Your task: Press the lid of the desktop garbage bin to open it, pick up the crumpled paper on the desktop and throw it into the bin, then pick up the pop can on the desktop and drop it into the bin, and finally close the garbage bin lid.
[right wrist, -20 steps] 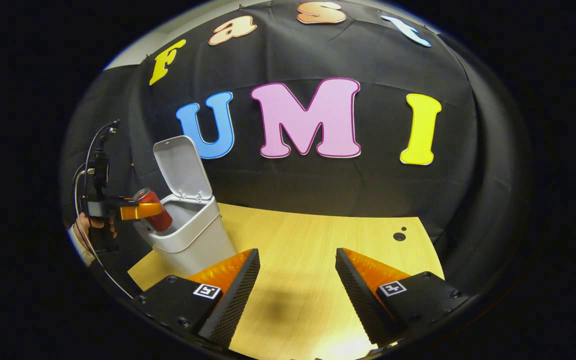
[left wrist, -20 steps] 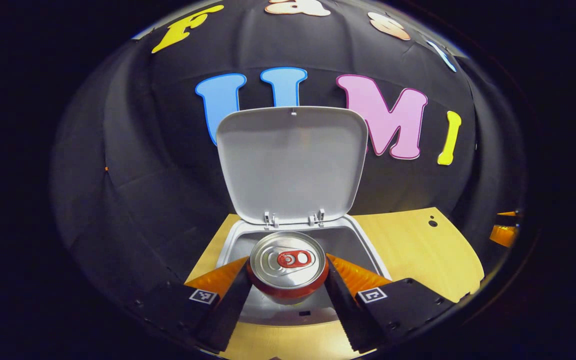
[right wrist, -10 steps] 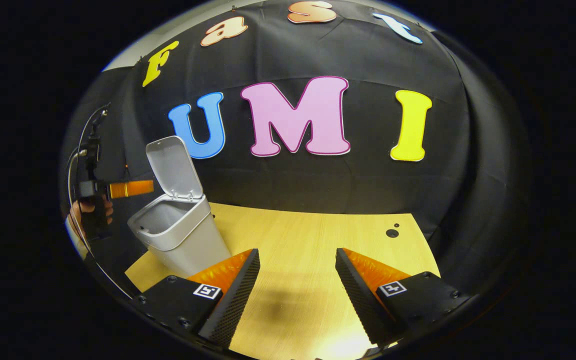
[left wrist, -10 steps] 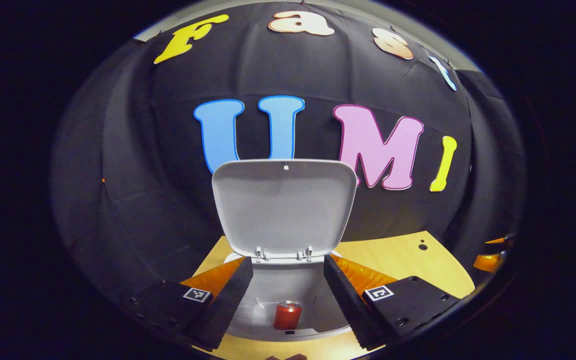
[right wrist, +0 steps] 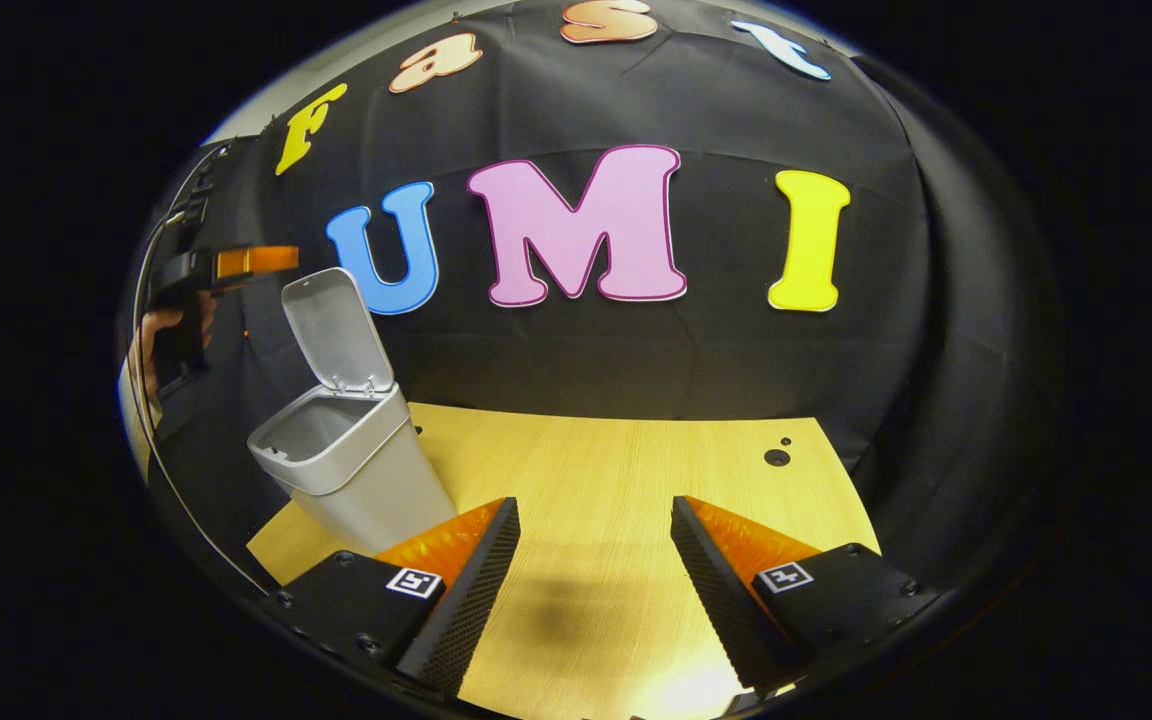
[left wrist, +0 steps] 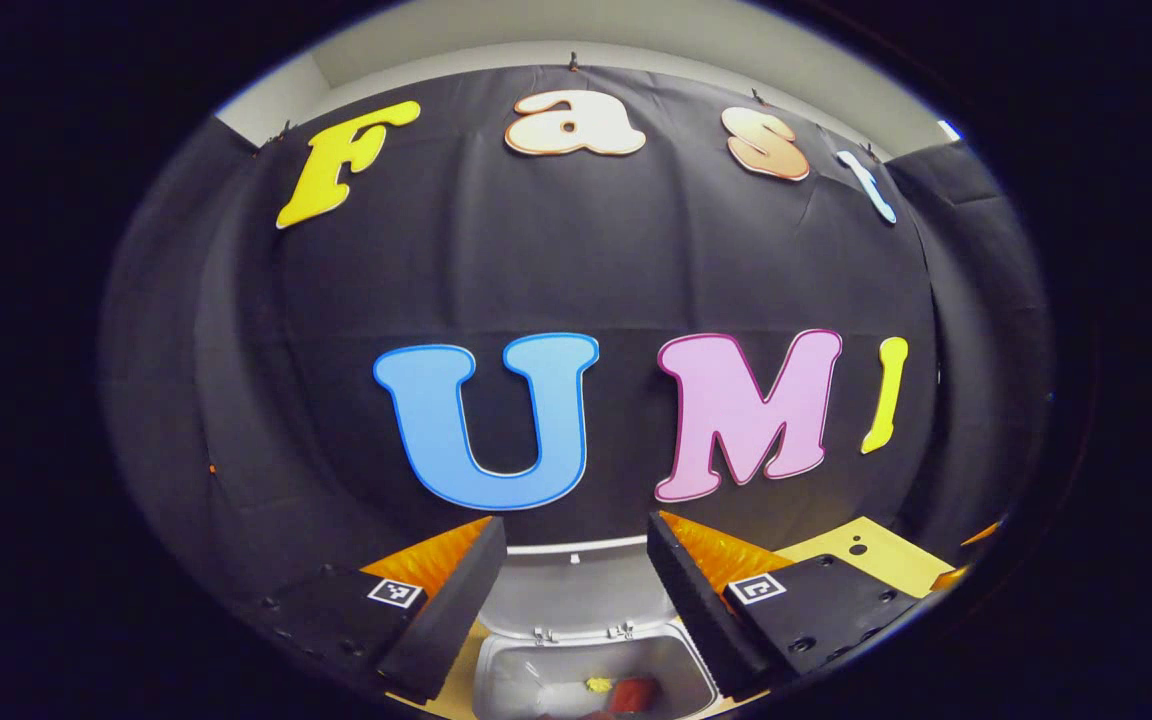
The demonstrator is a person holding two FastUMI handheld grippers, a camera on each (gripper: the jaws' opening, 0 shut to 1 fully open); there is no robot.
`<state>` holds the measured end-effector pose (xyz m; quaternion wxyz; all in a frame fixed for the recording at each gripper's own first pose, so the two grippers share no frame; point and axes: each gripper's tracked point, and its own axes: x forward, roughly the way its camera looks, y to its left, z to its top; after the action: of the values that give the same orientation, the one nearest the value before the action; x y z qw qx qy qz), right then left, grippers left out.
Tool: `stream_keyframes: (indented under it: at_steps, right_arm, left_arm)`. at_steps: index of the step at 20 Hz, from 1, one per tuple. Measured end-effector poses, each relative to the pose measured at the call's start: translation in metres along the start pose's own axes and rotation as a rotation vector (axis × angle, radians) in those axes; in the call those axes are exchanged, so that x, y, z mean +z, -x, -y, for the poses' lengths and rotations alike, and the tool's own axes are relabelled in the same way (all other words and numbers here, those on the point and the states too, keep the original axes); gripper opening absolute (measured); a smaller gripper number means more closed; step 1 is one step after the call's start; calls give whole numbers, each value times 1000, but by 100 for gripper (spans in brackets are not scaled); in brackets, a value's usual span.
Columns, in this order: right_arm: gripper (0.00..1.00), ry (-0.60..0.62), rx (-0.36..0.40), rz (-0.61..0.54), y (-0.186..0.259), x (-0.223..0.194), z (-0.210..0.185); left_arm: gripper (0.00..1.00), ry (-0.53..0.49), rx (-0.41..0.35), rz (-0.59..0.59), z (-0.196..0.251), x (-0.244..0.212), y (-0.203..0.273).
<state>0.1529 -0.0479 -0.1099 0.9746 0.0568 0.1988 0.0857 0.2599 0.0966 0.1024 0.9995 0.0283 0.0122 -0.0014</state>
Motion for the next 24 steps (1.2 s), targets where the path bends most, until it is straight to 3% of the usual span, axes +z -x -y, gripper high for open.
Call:
stream_keyframes:
  at_steps: [3,8,14,24]
  right_arm:
    - [98,-4,2,-8,-1,-4,0]
    - [98,-4,10,-25,1,-10,-2]
    - [98,46,34,-35,-1,-13,-15]
    - [98,56,111,-40,-22,-8,-48]
  left_arm:
    - [94,-3,-3,0,-1,1,-29]
    - [92,10,-7,-145,1,-47,-61]
    - [95,30,-30,-203,4,-57,-28]
    - [94,103,-90,-475,18,-133,46]
